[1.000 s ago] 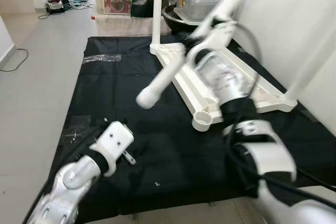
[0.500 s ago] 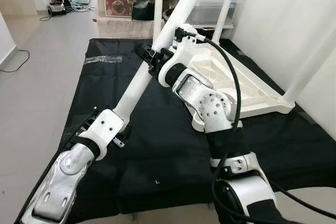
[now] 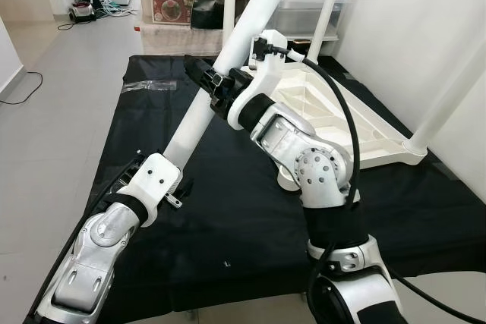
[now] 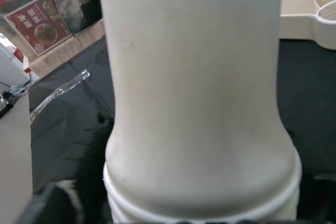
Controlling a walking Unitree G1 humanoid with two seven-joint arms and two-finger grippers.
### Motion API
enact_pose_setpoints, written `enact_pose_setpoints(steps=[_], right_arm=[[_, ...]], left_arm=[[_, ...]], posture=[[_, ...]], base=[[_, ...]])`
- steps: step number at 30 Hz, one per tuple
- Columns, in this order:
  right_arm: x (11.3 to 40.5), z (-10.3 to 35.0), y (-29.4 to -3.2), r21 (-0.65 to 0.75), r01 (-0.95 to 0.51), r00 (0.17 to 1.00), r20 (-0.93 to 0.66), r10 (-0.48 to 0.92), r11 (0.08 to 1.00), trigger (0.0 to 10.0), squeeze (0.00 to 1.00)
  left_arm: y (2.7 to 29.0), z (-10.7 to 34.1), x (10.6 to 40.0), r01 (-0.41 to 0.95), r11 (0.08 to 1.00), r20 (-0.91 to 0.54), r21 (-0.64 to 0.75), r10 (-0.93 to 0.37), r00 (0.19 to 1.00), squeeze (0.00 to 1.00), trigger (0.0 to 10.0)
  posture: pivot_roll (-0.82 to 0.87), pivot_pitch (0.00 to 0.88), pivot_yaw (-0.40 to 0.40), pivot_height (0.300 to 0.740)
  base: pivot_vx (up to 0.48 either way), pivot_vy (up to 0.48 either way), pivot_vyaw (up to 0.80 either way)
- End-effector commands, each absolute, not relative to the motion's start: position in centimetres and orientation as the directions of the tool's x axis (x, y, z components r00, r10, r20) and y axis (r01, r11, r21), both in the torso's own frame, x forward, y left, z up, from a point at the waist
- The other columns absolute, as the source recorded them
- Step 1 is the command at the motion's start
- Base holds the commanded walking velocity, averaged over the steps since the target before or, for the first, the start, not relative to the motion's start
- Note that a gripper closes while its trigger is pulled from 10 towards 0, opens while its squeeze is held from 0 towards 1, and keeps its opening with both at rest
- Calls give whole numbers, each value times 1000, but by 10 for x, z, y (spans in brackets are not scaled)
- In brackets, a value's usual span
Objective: Building children table
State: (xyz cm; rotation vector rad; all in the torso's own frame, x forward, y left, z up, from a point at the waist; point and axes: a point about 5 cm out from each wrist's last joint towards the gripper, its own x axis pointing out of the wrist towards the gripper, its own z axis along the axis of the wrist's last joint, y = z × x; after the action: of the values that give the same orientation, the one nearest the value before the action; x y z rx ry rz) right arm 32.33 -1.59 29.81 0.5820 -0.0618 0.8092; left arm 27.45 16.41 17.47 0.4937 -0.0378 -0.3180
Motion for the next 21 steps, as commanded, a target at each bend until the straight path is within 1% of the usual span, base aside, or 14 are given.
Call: enact_pose_setpoints(steps=[1,15,16,18,19,21], right_arm=[[317,298,-10,466,-725,662,271,699,507,0,0],[315,298,-9,453,-734,656,279,702,506,0,0],[315,296,-8,438,-737,653,266,710,515,10000,0],[316,294,-10,420,-738,655,261,709,528,10000,0],[318,291,-11,404,-738,659,257,707,541,10000,1000],[321,287,-14,387,-737,662,248,707,555,10000,1000]], left_arm=[[158,174,276,317,831,-36,457,-339,940,0,0],[155,172,272,339,835,-28,432,-364,931,0,0],[156,172,273,332,843,-33,423,-352,935,0,0],[158,173,274,324,851,-32,413,-342,939,0,0],[157,174,273,338,854,-35,396,-354,935,0,10000],[154,176,270,372,845,-34,385,-390,920,0,10000]], posture=[[81,0,-88,740],[83,0,-91,740],[84,0,-91,740],[84,0,-91,740],[88,0,-93,740],[93,0,-94,740]], base=[[0,0,0],[0,0,0],[0,0,0],[0,0,0],[0,0,0],[0,0,0]])
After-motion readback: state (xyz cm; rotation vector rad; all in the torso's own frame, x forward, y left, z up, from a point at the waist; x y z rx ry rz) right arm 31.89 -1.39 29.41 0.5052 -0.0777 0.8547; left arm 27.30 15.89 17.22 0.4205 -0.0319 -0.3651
